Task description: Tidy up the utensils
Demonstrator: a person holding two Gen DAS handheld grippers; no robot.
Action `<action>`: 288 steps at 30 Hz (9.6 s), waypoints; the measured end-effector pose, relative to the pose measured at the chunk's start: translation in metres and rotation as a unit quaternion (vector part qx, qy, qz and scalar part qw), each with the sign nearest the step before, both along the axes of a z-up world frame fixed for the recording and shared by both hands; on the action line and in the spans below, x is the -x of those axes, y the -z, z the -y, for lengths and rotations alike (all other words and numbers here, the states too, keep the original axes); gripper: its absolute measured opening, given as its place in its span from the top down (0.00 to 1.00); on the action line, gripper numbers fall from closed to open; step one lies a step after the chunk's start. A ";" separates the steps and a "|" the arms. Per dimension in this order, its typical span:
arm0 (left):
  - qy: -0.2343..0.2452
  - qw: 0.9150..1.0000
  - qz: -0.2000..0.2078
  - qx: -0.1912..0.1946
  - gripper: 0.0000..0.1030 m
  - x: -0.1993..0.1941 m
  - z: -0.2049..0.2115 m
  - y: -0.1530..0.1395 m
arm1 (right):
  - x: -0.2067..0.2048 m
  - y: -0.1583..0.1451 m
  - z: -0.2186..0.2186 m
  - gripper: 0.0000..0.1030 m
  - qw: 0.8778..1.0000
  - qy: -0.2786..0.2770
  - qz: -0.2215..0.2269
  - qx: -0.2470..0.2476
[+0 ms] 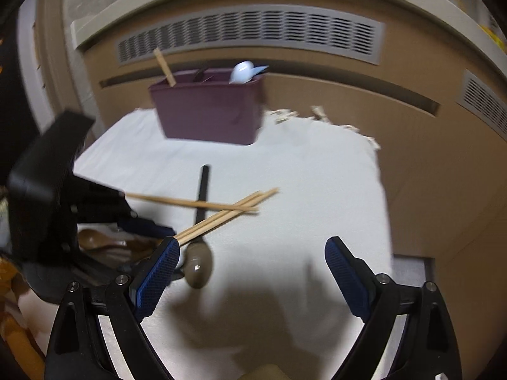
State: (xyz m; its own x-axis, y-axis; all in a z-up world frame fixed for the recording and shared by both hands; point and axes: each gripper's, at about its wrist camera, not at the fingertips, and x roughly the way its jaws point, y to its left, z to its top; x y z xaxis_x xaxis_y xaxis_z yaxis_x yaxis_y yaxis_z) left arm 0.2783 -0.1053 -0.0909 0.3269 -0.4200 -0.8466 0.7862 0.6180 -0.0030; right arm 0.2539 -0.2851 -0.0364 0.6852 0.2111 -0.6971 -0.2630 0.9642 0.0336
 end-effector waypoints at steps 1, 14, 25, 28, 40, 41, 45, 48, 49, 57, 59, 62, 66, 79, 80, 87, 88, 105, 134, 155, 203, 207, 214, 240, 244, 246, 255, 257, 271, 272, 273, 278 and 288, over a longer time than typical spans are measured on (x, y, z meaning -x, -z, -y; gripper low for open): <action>-0.004 1.000 -0.002 0.005 0.63 -0.001 0.002 -0.001 | -0.001 -0.002 0.007 0.09 1.000 0.010 -0.003 -0.011; -0.166 0.977 0.056 0.120 0.78 0.019 -0.089 -0.071 | -0.007 0.001 -0.004 0.09 1.000 -0.002 -0.013 -0.012; -0.319 0.907 0.110 0.254 0.78 0.033 -0.192 -0.119 | -0.070 0.035 -0.106 0.60 0.990 -0.113 -0.060 0.053; -0.337 0.897 0.101 0.268 0.78 0.036 -0.210 -0.116 | -0.056 0.035 -0.129 0.60 0.981 -0.168 -0.050 0.077; -0.358 0.882 0.067 0.299 0.78 0.030 -0.229 -0.095 | -0.075 0.059 -0.179 0.55 0.954 -0.253 -0.103 0.125; -0.357 0.882 0.067 0.299 0.78 0.031 -0.229 -0.094 | -0.082 0.060 -0.176 0.55 0.955 -0.248 -0.120 0.106; -0.357 0.882 0.066 0.302 0.78 0.032 -0.230 -0.094 | -0.082 0.056 -0.176 0.84 0.956 -0.240 -0.134 0.101; -0.357 0.881 0.065 0.303 0.78 0.034 -0.229 -0.096 | -0.069 0.052 -0.175 0.93 0.957 -0.237 -0.129 0.106; -0.355 0.882 0.065 0.303 0.78 0.033 -0.230 -0.095 | -0.065 0.047 -0.173 0.95 0.959 -0.234 -0.127 0.100; -0.349 0.887 0.067 0.296 0.78 0.041 -0.218 -0.100 | -0.035 -0.005 -0.132 0.96 0.972 -0.208 -0.109 -0.003; -0.345 0.889 0.070 0.293 0.78 0.045 -0.212 -0.105 | -0.031 -0.014 -0.124 0.96 0.975 -0.197 -0.101 -0.024; -0.333 0.895 0.078 0.288 0.78 0.052 -0.203 -0.116 | -0.021 -0.031 -0.110 0.96 0.980 -0.181 -0.069 -0.044; -0.317 0.899 0.096 0.287 0.78 0.060 -0.188 -0.137 | -0.009 -0.063 -0.093 0.96 0.984 -0.165 -0.011 -0.067; -0.245 0.890 0.227 0.311 0.78 0.013 -0.143 -0.283 | -0.020 -0.221 -0.058 0.96 0.970 -0.064 0.214 -0.098; -0.243 0.886 0.236 0.317 0.78 0.007 -0.144 -0.290 | -0.028 -0.230 -0.057 0.96 0.967 -0.055 0.229 -0.098; -0.243 0.875 0.225 0.354 0.78 -0.073 -0.146 -0.295 | -0.086 -0.244 -0.059 0.96 0.959 -0.020 0.264 -0.100; -0.245 0.875 0.225 0.352 0.78 -0.083 -0.143 -0.292 | -0.094 -0.239 -0.061 0.96 0.960 -0.019 0.262 -0.100; -0.313 0.892 0.058 0.320 0.78 -0.208 -0.158 -0.114 | -0.208 -0.081 -0.082 0.96 0.992 -0.004 0.104 -0.071; -0.206 0.966 0.045 0.153 0.46 -0.016 -0.131 -0.065 | -0.065 -0.025 -0.034 0.19 0.998 -0.009 0.043 0.033; -0.068 0.997 0.024 -0.016 0.65 0.026 -0.066 -0.019 | 0.026 0.029 -0.051 0.12 0.996 -0.052 0.011 0.077; -0.331 0.916 0.016 0.227 0.88 0.009 -0.198 -0.052 | -0.077 0.062 -0.075 0.45 0.990 0.077 -0.118 -0.008; -0.330 0.916 0.012 0.229 0.88 0.012 -0.197 -0.050 | -0.079 0.061 -0.098 0.65 0.993 0.044 -0.104 0.018; -0.332 0.915 0.005 0.231 0.88 0.012 -0.198 -0.048 | -0.074 0.055 -0.117 0.89 0.996 -0.013 -0.088 0.024; -0.285 0.927 0.093 0.225 0.88 0.064 -0.156 -0.136 | 0.022 -0.078 -0.087 0.94 0.994 -0.058 0.093 0.000; -0.292 0.926 0.092 0.220 0.88 0.064 -0.156 -0.134 | 0.013 -0.054 -0.092 0.91 0.995 -0.080 0.050 0.018; -0.303 0.923 0.090 0.218 0.88 0.061 -0.161 -0.130 | 0.003 -0.037 -0.097 0.85 0.995 -0.088 0.027 0.033; -0.352 0.919 0.030 0.176 0.85 0.039 -0.205 -0.078 | -0.055 0.017 -0.129 0.71 0.992 -0.099 -0.072 0.019; -0.353 0.920 0.011 0.168 0.81 0.038 -0.205 -0.064 | -0.066 0.023 -0.142 0.71 0.991 -0.104 -0.081 0.020; -0.337 0.925 -0.048 0.169 0.58 0.026 -0.199 -0.037 | -0.081 0.050 -0.169 0.89 0.982 -0.141 -0.105 0.074; -0.332 0.926 -0.049 0.170 0.57 0.023 -0.194 -0.039 | -0.078 0.048 -0.166 0.89 0.982 -0.139 -0.105 0.070; -0.329 0.927 -0.052 0.171 0.56 0.018 -0.188 -0.040 | -0.073 0.045 -0.161 0.89 0.984 -0.135 -0.099 0.066; -0.341 0.927 -0.070 0.139 0.55 -0.020 -0.153 -0.038 | -0.057 0.019 -0.133 0.89 0.990 -0.117 -0.068 0.029; -0.374 0.925 -0.069 0.008 0.65 -0.078 -0.096 -0.011 | -0.022 -0.021 -0.092 0.89 0.996 -0.092 0.011 0.006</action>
State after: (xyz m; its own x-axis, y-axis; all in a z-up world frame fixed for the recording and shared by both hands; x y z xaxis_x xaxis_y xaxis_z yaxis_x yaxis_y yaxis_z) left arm 0.3560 -0.0096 -0.0798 0.4202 -0.1343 -0.8974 0.1312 0.9876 -0.0864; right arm 0.2758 -0.1931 -0.0158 0.6504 0.3254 -0.6863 -0.4354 0.9001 0.0142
